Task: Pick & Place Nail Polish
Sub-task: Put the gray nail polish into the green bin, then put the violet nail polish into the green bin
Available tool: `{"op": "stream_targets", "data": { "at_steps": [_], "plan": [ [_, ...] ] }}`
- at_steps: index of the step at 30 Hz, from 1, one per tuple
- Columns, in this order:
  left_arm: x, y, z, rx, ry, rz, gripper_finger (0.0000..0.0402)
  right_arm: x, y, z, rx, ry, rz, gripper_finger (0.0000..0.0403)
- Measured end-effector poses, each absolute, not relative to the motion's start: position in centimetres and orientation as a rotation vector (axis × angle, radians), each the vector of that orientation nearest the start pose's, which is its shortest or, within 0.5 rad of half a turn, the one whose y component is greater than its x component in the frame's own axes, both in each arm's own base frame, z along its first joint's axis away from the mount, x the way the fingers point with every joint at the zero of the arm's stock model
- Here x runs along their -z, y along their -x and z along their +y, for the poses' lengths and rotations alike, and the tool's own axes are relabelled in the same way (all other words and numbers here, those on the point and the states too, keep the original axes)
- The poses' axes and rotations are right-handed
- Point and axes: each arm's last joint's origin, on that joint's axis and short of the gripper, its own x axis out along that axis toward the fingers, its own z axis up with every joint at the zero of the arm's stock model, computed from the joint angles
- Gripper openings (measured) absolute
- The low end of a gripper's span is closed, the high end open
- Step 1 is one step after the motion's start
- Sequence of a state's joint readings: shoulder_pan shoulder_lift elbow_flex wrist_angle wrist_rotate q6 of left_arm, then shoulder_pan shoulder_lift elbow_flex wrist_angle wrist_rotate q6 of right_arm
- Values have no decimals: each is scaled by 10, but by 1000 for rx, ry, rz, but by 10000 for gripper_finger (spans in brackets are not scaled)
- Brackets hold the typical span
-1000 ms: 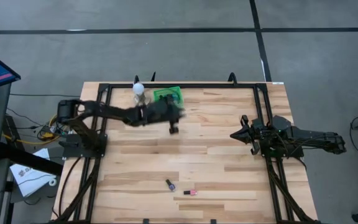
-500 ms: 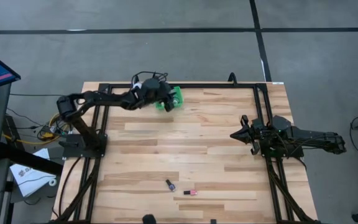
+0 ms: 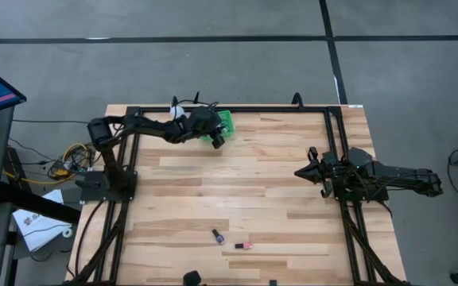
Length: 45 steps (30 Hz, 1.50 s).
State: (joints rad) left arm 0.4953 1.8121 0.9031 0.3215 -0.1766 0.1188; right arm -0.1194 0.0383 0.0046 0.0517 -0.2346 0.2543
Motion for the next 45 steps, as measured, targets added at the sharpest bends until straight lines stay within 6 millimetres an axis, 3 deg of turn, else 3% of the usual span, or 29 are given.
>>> {"op": "stream_targets", "data": {
  "at_steps": [16,22,25,29,33,36,41,45],
  "plan": [
    [-148,-313,180,-648,17,624,131,-167,-99,-5,-117,-251,-3,0],
    [-149,-315,177,-573,37,613,187,-167,-99,-5,-117,-251,-3,0],
    [-165,-318,166,-480,25,566,228,-167,-99,-5,-117,-251,-2,0],
    [-207,-319,130,-255,-80,472,263,-167,-99,-5,-117,-251,-3,0],
    [-250,-309,80,-62,-149,398,275,-167,-99,-5,-116,-251,-3,0],
    [-271,-299,41,74,-170,363,277,-167,-99,-5,-117,-251,-3,0],
    [-282,-295,-21,263,-212,305,277,-167,-99,-5,-117,-251,-2,0],
    [-264,-298,-60,345,-245,367,277,-167,-99,-5,-117,-251,-3,0]
  ]
}}
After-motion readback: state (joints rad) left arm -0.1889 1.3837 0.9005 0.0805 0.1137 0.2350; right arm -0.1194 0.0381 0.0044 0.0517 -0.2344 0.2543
